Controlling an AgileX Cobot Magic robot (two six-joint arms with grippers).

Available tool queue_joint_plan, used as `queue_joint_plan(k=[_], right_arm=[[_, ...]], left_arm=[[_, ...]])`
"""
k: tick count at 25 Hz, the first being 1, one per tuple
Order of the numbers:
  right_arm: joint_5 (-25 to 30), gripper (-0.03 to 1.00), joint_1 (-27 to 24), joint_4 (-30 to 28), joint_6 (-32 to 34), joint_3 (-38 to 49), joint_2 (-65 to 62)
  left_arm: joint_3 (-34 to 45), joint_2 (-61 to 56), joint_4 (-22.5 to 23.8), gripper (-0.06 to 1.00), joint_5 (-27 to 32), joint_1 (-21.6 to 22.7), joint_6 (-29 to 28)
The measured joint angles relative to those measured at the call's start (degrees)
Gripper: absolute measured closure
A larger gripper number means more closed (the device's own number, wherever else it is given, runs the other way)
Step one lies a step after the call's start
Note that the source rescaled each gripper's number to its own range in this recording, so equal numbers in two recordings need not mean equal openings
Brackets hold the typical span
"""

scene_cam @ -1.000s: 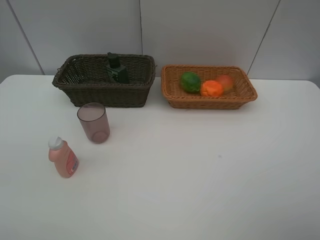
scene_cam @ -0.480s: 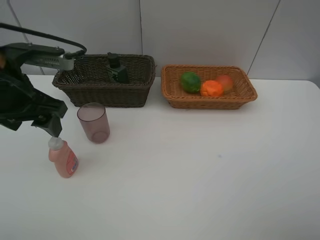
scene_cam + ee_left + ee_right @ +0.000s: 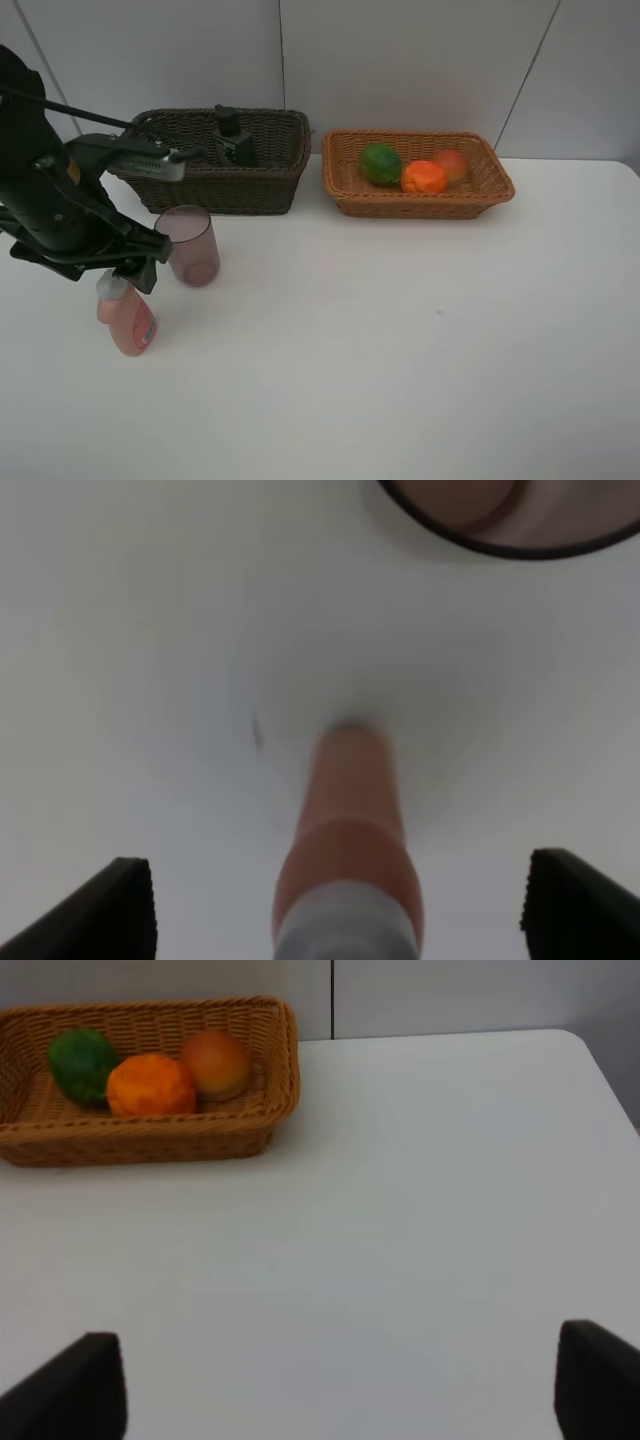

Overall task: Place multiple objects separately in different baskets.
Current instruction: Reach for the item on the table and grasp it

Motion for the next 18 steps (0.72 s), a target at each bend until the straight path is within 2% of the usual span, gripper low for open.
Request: queue_joint_plan(k=[7, 18], right_arm=[[0.0, 0.1, 0.0, 0.0, 0.0, 0.0, 0.0], [0.0, 0.1, 0.0, 0.0, 0.0, 0.0, 0.0]], left_arm=[[0.84, 3.83, -0.32, -0.02, -5.88, 0.0, -0.17], [1.03, 8.3, -1.6, -0.02, -8.54, 0.0, -0.23]])
